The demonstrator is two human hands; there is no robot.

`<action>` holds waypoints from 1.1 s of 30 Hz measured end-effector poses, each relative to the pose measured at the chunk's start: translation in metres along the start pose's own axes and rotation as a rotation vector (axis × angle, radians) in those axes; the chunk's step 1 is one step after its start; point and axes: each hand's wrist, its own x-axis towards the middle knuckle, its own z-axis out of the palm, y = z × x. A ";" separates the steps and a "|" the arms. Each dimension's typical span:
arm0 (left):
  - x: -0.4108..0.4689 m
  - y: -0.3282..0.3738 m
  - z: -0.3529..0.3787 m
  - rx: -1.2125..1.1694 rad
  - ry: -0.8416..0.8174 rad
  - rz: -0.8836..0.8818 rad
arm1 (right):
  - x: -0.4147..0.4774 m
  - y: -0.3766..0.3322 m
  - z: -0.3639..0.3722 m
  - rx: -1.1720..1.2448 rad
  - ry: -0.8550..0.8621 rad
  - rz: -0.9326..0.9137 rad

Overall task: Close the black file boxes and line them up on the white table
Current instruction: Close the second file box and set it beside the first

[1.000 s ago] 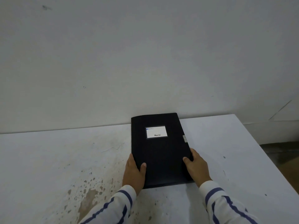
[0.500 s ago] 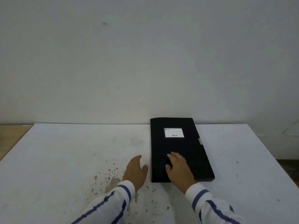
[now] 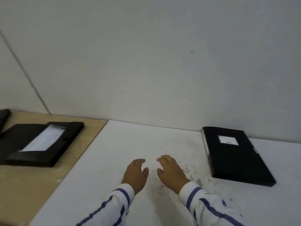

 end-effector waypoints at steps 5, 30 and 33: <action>-0.049 -0.079 -0.086 -0.016 0.119 -0.046 | -0.018 -0.108 0.051 0.040 0.014 -0.112; -0.029 -0.363 -0.320 -0.104 0.351 -0.427 | 0.100 -0.418 0.260 0.114 -0.258 -0.437; 0.002 -0.390 -0.340 -0.117 0.335 -0.506 | 0.138 -0.438 0.280 0.099 -0.319 -0.410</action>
